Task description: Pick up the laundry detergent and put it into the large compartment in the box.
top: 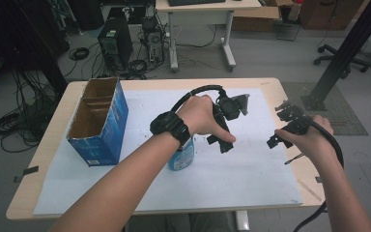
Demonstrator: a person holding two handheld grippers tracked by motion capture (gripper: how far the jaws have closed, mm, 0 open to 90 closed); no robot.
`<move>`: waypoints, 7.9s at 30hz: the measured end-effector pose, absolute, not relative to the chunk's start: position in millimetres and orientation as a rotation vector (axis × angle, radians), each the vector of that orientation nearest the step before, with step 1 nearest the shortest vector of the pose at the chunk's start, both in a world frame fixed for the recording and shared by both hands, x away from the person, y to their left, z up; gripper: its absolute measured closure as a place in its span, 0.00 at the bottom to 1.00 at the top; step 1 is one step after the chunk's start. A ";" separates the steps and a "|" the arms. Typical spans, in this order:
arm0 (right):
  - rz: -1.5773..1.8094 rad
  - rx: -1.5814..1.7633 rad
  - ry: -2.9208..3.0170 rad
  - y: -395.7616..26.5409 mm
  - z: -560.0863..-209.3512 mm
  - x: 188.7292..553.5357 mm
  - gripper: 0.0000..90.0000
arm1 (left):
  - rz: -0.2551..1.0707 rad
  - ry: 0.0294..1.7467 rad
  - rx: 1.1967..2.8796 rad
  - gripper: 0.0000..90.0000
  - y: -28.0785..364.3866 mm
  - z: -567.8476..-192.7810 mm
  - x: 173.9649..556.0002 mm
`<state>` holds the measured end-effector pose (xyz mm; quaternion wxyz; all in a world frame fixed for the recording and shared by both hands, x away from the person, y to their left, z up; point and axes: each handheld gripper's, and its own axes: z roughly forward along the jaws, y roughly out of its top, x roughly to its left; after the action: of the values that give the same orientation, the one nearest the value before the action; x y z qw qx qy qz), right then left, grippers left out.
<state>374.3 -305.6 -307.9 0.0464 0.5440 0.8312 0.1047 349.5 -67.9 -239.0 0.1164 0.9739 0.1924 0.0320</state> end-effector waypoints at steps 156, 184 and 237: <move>0.261 1.637 2.590 -287.1 -320.3 382.3 0.19 | 0.026 0.867 2.895 0.42 18.7 -271.3 380.2; 0.299 1.603 2.584 -274.2 -290.0 385.9 0.19 | 0.092 0.886 2.855 0.42 36.1 -186.6 379.1; 0.297 1.615 2.581 -287.3 -286.4 393.4 0.19 | 0.229 1.452 2.520 0.42 118.8 -115.1 423.1</move>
<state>393.4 -287.3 -286.4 0.0412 0.5275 0.8430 0.0969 423.1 118.8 -115.1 0.1118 0.8583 0.4947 0.0779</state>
